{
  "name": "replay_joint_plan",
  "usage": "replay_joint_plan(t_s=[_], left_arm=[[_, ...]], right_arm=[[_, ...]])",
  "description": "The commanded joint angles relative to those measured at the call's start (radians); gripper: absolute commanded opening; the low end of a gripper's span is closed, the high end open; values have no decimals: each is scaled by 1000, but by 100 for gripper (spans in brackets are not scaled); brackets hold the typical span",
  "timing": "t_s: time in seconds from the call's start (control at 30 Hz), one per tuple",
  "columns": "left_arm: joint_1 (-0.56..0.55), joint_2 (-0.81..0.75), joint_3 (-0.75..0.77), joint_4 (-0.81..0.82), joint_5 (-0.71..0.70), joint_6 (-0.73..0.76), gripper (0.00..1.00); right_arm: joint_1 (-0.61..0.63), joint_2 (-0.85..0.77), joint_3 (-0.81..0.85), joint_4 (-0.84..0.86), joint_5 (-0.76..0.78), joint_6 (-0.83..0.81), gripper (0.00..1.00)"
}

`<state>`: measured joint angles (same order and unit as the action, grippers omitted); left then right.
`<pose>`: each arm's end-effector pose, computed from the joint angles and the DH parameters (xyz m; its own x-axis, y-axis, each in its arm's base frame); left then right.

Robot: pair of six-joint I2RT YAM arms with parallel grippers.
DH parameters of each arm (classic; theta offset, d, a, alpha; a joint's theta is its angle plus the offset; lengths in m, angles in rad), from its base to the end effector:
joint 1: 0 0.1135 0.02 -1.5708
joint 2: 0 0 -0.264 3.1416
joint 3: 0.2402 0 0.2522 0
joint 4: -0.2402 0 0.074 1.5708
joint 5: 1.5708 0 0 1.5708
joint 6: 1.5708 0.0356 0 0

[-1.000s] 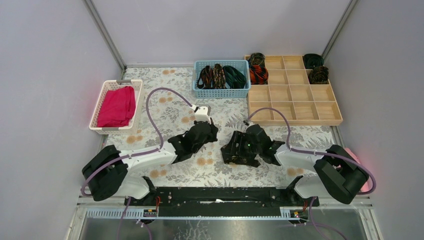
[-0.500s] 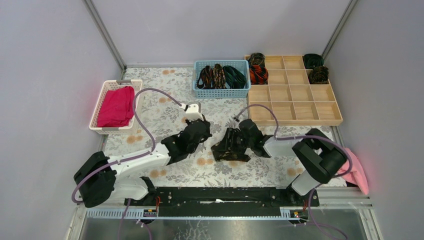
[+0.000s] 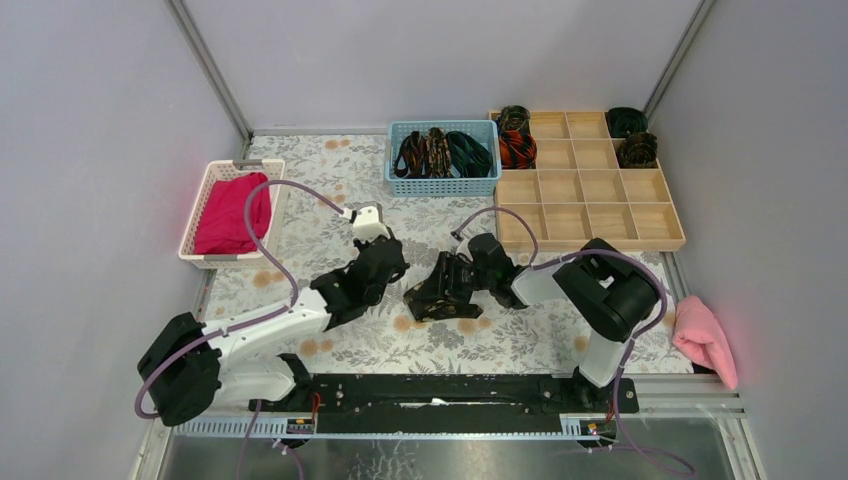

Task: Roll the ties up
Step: Roll the tie at the center of the board.

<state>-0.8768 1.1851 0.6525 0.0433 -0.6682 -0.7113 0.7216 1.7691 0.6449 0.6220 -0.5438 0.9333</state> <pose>0.1782 -0.1797 0.2375 -0.3933 -0.3285 -0.8587 -0.0041 0.9346 -0.3556 0.2307 0.2275 0.1270 -0.9429 0.0863 -0.3216 -0.2487 0.4596 0.8526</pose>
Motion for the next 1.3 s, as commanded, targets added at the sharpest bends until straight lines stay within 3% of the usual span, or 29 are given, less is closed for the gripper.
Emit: replay_joint_plan(t_s=[0.0,0.23,0.5,0.7,1.0,1.27], left_arm=[[2,23,-28,56,37,21,4],[1,51,-13,62,70,31,3],[-19,43,-91,161,166,3,2],[-80,38,-180,277,194,13,2],[-141,39,-313,546,278,55,2],[-146,92,-308,609,316,75,2]], right_arm=[[-1,47,-46,156,-64,73,55],[-1,44,-77,142,-23,50,65],[-1,-85,0,-249,150,-103,65],[-1,-135,42,-365,195,-155,67],[-9,-84,10,-291,183,-119,61],[-16,-140,37,-397,232,-188,77]])
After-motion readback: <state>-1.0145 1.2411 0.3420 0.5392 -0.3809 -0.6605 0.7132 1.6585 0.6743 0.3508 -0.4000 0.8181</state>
